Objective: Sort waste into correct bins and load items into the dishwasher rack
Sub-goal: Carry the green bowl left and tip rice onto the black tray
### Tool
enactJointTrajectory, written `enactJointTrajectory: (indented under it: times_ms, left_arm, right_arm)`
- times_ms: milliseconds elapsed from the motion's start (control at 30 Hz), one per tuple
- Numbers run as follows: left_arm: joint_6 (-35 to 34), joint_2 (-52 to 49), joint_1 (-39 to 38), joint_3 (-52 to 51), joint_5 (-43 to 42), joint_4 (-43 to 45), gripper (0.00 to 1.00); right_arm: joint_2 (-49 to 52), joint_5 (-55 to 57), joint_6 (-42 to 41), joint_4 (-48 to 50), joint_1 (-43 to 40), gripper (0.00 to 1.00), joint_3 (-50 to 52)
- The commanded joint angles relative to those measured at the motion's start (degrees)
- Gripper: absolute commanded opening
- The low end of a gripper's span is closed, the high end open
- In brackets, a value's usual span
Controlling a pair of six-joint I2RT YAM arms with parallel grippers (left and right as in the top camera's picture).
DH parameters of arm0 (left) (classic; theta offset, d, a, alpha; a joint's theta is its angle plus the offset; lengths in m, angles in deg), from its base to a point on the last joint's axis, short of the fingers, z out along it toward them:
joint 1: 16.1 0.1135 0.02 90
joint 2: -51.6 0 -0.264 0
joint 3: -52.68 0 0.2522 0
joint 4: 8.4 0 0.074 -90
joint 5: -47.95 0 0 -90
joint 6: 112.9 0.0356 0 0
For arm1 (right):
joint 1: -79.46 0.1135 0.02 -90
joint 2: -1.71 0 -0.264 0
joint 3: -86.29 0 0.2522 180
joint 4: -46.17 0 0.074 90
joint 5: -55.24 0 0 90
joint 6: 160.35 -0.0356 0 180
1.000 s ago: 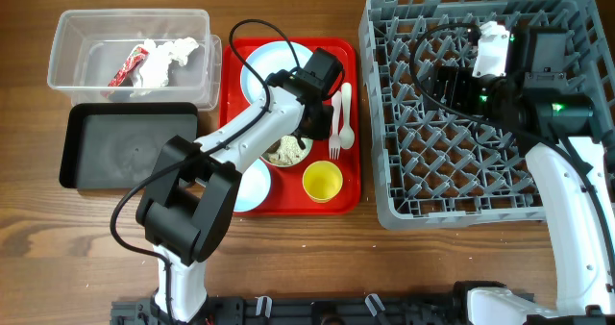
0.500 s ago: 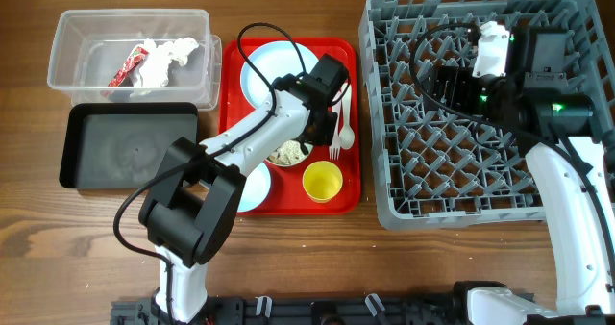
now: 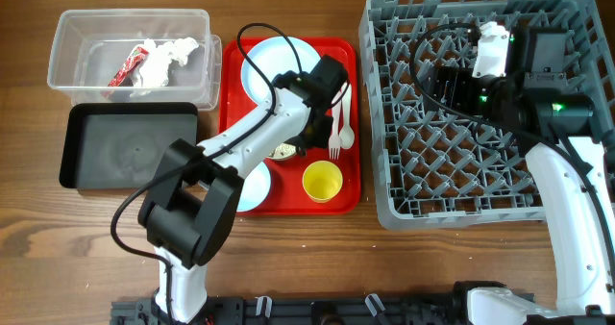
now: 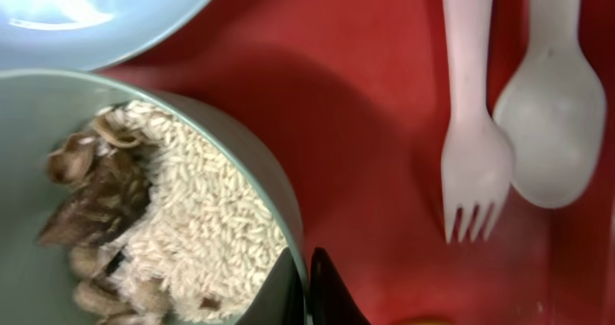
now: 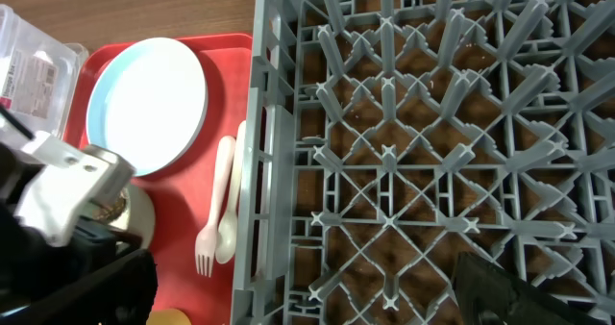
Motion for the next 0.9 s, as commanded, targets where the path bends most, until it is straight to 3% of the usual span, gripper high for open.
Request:
enactJointTrajectory:
  times_ms: [0,167,433,567,667,867]
  left_arm:
    - [-1.3,5.2,0.7,5.5,-1.2,-3.4,0.04]
    - [-4.5,12.3,5.8,7.9,-4.4,-7.8,0.04]
    - [-4.3,20.5,25.3,7.9,-12.9,-18.1,0.04]
    - [7.3,20.5,38.5,4.4,-25.6,-20.0,0.04]
    - [17.4,20.5,47.6,-1.3,-38.6,-16.6,0.04]
    - [22.4,20.3,60.5,-11.4,-54.9,-4.8,0.04]
  right_arm:
    - [0.2,0.3,0.0,-0.1,-0.1,1.00,-1.2]
    - [0.2,0.4,0.0,0.0,-0.1,1.00,-1.2]
    - [0.2,0.3,0.0,0.0,-0.1,1.00,-1.2]
    - [0.2,0.3,0.0,0.0,-0.1,1.00,-1.2]
    - [0.2,0.3,0.0,0.0,-0.1,1.00,-1.2]
    - [0.2,0.3,0.0,-0.1,-0.1,1.00,-1.2]
